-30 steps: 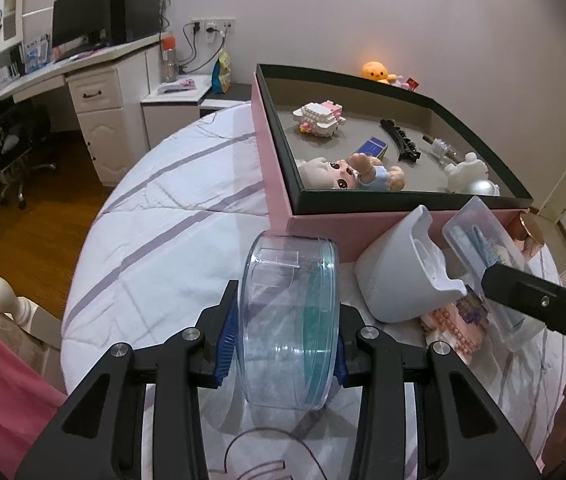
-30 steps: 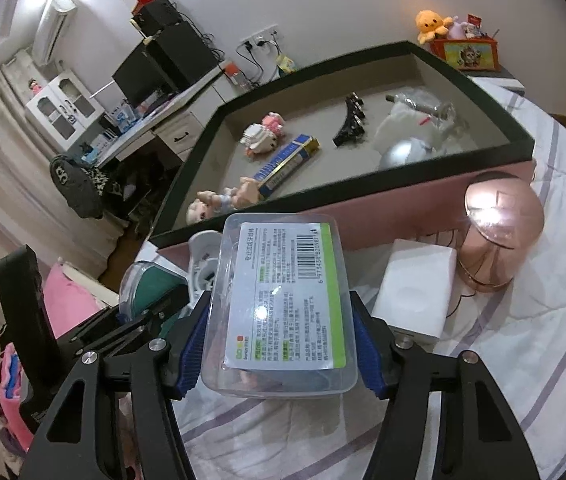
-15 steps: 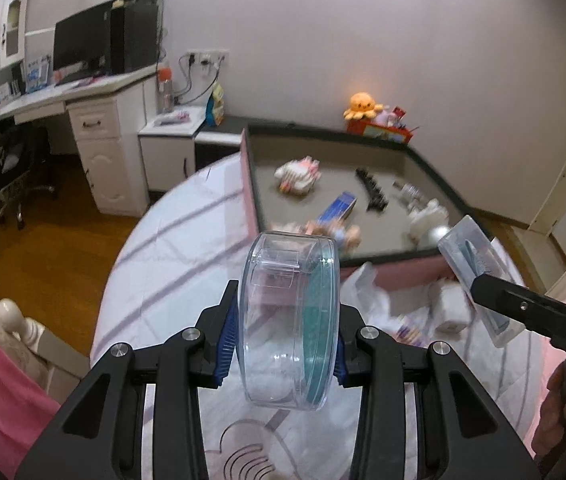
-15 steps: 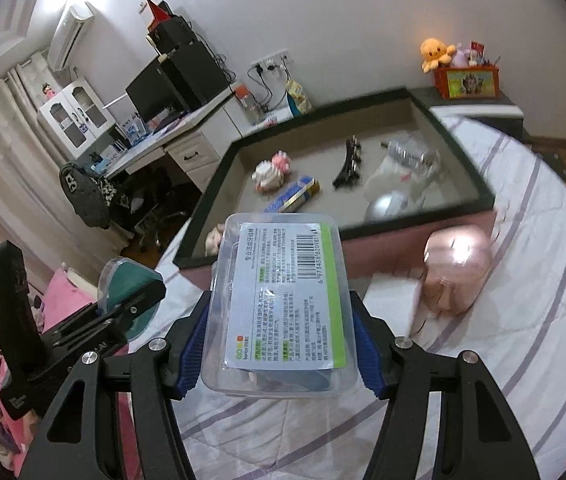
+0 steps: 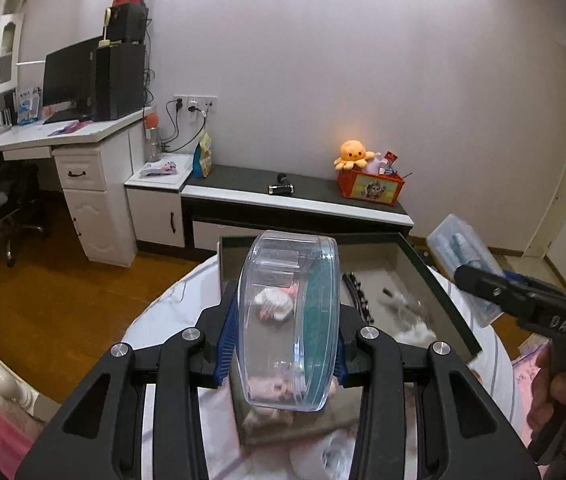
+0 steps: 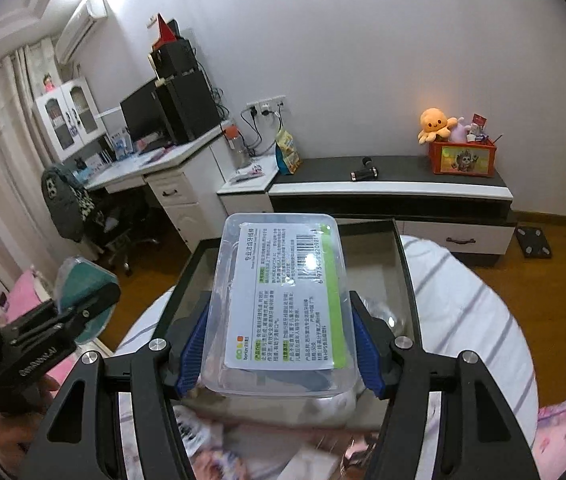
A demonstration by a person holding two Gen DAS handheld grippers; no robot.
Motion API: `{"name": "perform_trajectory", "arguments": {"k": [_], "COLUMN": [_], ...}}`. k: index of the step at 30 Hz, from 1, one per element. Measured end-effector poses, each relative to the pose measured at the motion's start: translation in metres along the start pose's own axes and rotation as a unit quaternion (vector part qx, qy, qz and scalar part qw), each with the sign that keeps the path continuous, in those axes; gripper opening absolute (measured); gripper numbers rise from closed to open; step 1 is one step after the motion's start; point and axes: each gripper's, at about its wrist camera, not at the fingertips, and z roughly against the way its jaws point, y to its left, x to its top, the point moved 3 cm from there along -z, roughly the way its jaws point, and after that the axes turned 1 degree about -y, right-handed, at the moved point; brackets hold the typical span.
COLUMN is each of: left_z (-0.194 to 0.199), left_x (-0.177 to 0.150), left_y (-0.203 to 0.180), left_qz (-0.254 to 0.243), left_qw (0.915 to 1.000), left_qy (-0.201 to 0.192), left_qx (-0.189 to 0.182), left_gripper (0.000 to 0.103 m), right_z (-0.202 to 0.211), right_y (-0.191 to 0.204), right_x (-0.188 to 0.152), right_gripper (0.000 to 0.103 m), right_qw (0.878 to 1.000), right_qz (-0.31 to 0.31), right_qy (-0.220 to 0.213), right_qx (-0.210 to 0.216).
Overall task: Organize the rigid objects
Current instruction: 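Carry the clear container and plastic box over the tray, then open both tools to drop the container and plastic box into the tray, then withdraw both tools and move them toward the white part and rose-gold jar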
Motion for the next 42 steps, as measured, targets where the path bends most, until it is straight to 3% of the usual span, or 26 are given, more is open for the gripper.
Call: {"name": "perform_trajectory", "arguments": {"k": [13,23,25,27,29,31,36,42], "left_z": [-0.077,-0.089,-0.085,-0.081,-0.073,-0.064,-0.041,-0.003], "left_x": [-0.007,-0.019,-0.019,-0.019,-0.018,-0.016,-0.015,-0.024], "left_y": [-0.013,-0.009,-0.008,-0.005,-0.003,-0.001,0.003,-0.001], "left_qz": [0.002,0.005,0.005,0.005,0.007,0.007,0.009,0.004], "left_qw": [0.9981,0.9965,0.9966,0.9969,0.9974,0.9975,0.9981,0.9988], "left_qy": [0.062,0.082,0.080,0.074,0.065,0.059,0.042,0.030], "left_qx": [-0.002,0.014,0.018,0.027,0.031,0.037,0.045,0.039], "left_gripper": [0.038,0.040,0.054,0.069,0.074,0.085,0.100,0.103], "right_z": [-0.078,-0.088,-0.086,-0.084,-0.081,-0.075,-0.054,-0.021], "right_y": [-0.022,-0.028,-0.025,-0.023,-0.021,-0.020,-0.017,-0.011], "right_x": [-0.013,-0.016,-0.016,-0.015,-0.015,-0.014,-0.015,-0.024], "right_gripper": [0.064,0.067,0.083,0.083,0.087,0.103,0.103,0.103], "right_qw": [0.997,0.995,0.995,0.995,0.995,0.996,0.997,0.998], "right_qz": [-0.011,-0.015,-0.014,-0.015,-0.016,-0.017,-0.026,-0.040], "right_qy": [0.079,0.101,0.099,0.096,0.095,0.089,0.069,0.046], "right_qx": [-0.015,-0.013,-0.013,-0.012,-0.015,-0.026,-0.037,-0.031]}}
